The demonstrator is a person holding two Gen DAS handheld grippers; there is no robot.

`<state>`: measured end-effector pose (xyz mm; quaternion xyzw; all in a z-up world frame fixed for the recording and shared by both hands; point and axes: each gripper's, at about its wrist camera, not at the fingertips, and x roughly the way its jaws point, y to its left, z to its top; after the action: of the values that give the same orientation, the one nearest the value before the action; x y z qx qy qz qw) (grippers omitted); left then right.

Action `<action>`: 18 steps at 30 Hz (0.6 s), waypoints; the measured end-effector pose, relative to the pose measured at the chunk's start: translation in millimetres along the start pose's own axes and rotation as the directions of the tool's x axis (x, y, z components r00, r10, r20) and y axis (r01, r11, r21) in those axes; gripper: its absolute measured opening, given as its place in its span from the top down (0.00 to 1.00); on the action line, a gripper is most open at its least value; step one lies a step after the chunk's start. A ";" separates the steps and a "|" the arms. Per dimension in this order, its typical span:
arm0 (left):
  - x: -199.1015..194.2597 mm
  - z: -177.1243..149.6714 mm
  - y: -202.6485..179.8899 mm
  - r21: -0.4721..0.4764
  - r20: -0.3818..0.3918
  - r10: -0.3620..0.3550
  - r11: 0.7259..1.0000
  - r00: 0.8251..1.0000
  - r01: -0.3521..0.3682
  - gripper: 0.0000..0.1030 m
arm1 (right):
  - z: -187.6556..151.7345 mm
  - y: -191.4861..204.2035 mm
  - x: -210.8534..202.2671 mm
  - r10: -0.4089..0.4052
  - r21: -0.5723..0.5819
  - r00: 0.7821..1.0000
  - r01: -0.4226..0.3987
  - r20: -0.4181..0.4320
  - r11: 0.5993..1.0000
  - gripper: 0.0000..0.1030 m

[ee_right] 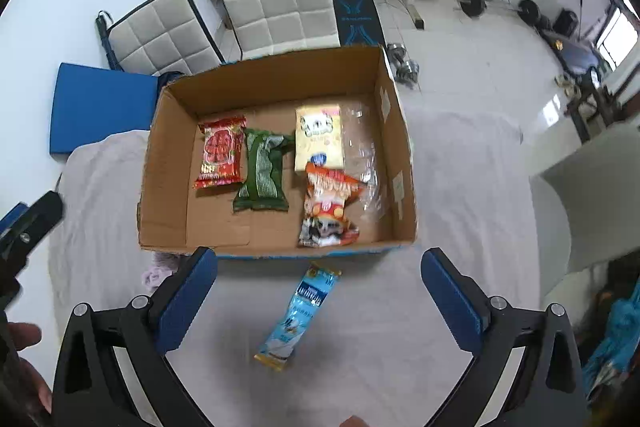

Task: Organize soft objects
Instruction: 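Lift both tools out of the box, then grasp the blue Nestle stick pack with the right tool while the left tool grasps the lavender cloth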

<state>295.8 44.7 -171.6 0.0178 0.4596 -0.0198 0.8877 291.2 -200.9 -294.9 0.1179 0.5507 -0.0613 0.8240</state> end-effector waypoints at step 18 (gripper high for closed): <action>197.9 -80.6 89.6 -0.048 -0.479 0.096 0.990 0.872 -0.136 0.00 | -120.4 20.7 211.1 -0.040 0.145 0.900 0.114 -0.435 0.983 0.33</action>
<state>348.9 134.5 -378.5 0.0141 0.6618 0.0570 0.7473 269.8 -143.3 -531.0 0.1752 0.7160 -0.1126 0.6664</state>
